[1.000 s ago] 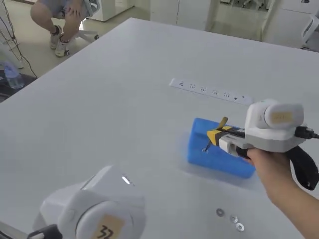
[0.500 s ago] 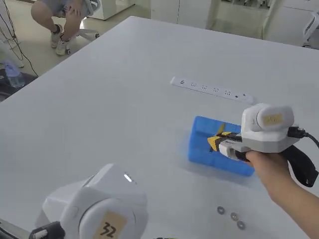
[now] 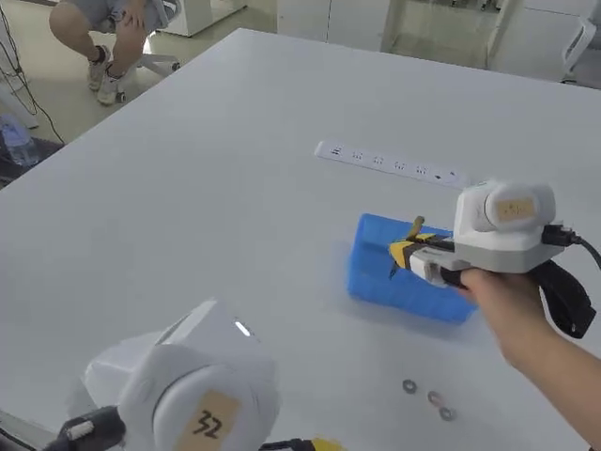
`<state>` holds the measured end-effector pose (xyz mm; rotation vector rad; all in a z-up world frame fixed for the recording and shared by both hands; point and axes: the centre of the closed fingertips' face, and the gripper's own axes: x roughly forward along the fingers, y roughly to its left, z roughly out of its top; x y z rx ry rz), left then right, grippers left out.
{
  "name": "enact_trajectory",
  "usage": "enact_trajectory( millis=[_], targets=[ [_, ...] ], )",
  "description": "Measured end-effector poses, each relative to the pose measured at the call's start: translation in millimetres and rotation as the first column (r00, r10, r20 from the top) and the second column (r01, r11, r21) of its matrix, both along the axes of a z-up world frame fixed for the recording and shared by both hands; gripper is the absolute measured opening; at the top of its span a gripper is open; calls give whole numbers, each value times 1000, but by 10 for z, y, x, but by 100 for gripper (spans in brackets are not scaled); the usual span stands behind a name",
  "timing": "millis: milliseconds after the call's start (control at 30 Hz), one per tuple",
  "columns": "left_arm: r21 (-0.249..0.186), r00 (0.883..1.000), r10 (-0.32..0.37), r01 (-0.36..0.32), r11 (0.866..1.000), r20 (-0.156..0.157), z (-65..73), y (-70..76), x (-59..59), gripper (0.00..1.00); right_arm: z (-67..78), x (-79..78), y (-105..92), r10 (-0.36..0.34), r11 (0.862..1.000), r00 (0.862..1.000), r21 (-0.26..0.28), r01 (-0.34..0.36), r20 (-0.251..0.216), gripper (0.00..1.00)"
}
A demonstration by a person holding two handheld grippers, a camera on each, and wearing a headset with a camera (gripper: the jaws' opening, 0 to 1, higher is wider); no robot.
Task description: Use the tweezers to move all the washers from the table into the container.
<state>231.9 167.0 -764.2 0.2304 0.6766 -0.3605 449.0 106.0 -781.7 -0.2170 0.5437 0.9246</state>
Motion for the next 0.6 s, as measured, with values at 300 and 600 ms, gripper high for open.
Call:
enact_trajectory(
  millis=[300,600],
  targets=[
    [-23,1000,1,-1,1000,-21,-61,-74,-36,96,576,-156,-137,-37,991,998,128,29,60,4],
    [-33,1000,5,-5,999,-13,-29,-63,-31,96,600,-618,-287,2,993,999,118,-6,34,4]
  ],
)
